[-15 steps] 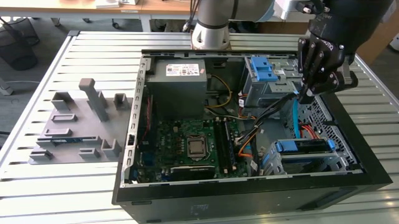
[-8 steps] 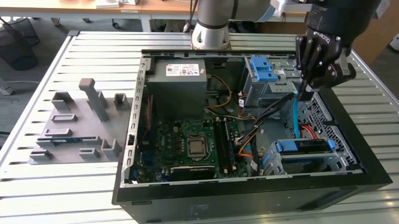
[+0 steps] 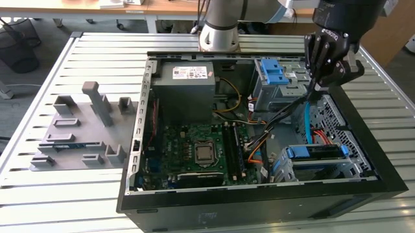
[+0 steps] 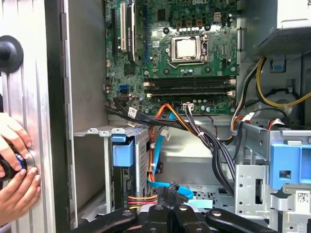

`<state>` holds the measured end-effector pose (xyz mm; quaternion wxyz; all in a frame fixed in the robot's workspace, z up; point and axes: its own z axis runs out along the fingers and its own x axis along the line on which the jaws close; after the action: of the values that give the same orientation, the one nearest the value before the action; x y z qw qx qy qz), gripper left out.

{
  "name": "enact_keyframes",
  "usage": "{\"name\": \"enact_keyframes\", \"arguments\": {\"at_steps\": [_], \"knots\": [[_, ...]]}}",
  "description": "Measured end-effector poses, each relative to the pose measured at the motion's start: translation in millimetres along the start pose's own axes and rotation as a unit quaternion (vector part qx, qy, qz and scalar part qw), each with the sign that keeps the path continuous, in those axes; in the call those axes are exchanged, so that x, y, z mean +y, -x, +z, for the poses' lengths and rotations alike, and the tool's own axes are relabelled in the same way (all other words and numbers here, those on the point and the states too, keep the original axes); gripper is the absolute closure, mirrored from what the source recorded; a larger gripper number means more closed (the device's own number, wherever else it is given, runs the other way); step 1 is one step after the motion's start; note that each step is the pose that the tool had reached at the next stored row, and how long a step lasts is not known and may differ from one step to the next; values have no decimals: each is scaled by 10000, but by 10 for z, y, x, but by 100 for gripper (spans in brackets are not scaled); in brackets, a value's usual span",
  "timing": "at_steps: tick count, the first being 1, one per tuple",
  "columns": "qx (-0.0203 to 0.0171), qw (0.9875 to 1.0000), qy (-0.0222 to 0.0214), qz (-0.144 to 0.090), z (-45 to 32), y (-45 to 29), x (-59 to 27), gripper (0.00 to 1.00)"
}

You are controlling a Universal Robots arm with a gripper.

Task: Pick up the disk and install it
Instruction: 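Insert the second disk wire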

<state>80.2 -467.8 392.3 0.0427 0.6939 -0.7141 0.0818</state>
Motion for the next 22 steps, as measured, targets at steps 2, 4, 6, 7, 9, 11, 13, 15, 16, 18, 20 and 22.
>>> {"name": "enact_keyframes", "arguments": {"at_steps": [2,4,6,7,9,11,13,15,16,18,20,22], "knots": [[-3,10000,0,0,12,15,1,89],[-4,10000,0,1,25,36,-1,89],[-4,10000,0,1,39,56,-4,89],[-4,10000,1,0,45,68,-12,83],[-4,10000,1,1,57,88,-18,83],[-4,10000,1,1,66,107,-21,81],[-4,10000,1,0,75,122,-21,75],[-4,10000,1,0,85,138,-21,75],[-4,10000,1,0,91,146,-20,75],[-5,10000,1,0,105,158,-19,75],[1,10000,1,0,124,176,-20,75],[35,10000,0,-2,147,189,-20,75]]}}
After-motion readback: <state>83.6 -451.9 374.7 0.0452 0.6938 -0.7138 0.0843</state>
